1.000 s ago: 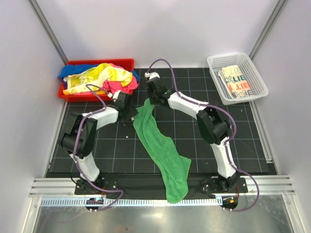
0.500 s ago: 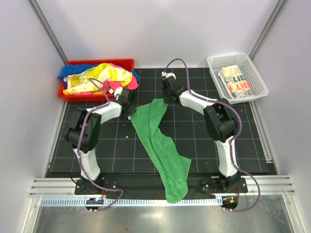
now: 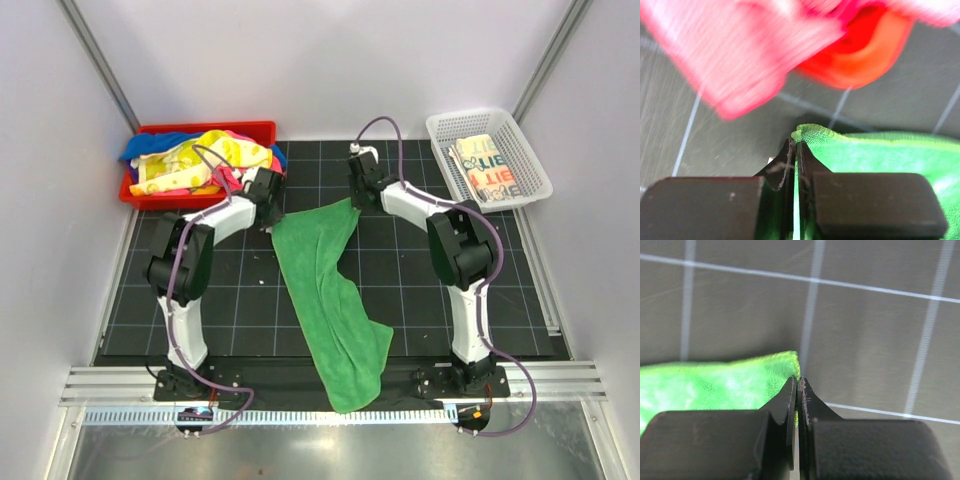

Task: Fold and stack the towels
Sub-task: Flatten out the crumpled towel

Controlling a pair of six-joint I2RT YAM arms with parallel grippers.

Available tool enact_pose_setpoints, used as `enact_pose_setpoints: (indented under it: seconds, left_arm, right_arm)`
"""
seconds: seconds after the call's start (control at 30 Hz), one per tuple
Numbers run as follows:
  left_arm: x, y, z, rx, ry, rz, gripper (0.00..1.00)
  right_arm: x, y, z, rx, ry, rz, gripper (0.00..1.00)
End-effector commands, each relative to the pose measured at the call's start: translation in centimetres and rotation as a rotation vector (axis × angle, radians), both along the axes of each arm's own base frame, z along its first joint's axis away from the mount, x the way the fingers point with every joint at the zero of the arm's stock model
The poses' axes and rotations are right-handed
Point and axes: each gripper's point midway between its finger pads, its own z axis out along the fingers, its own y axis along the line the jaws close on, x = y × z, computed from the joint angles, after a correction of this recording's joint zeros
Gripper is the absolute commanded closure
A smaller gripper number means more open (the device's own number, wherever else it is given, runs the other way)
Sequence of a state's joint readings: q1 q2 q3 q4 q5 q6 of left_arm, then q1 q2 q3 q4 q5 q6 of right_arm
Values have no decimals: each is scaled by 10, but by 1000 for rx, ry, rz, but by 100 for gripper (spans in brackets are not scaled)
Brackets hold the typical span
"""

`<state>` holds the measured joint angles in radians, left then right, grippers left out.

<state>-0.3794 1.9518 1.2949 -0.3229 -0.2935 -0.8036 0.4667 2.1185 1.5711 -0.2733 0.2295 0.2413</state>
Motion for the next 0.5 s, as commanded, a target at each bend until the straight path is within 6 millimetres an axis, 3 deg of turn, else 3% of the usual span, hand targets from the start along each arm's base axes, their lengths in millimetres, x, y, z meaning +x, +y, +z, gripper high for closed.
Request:
enact_pose_setpoints:
  seconds: [0.0,0.1,0.13,0.2,0.27,0.3,0.33,0.4,0.47]
  left_arm:
    - [31,-7,29,22,-72,-45,98]
    - [44,-14,31,29,-81,-80,100]
    - [55,-21,44,10,-114,-98,100]
    - [68,-29,46,7,-137,-143,100]
    - [89,-39,61,2,-190,-171,100]
    - [89,-38,54,12,-179,-183,100]
    - [100,-43,69,9,-217,-188,100]
    - [109,-41,69,36,-221,-194,100]
    - [121,-43,85,40,-267,-196,100]
  right_arm:
    - [14,-29,49,-25,-100,-82,99]
    - [19,-39,59,-46,-123,-104,99]
    - [22,-41,64,-51,-132,-112,99]
    - [28,-50,68,-70,-144,-137,99]
    - [35,-64,68,-83,-147,-181,99]
    - [37,-64,70,-79,-155,-182,99]
    - [40,-70,72,-78,-164,-199,99]
    - [47,-76,79,-74,-197,-217,99]
    - [52,-81,85,-74,-218,-218,99]
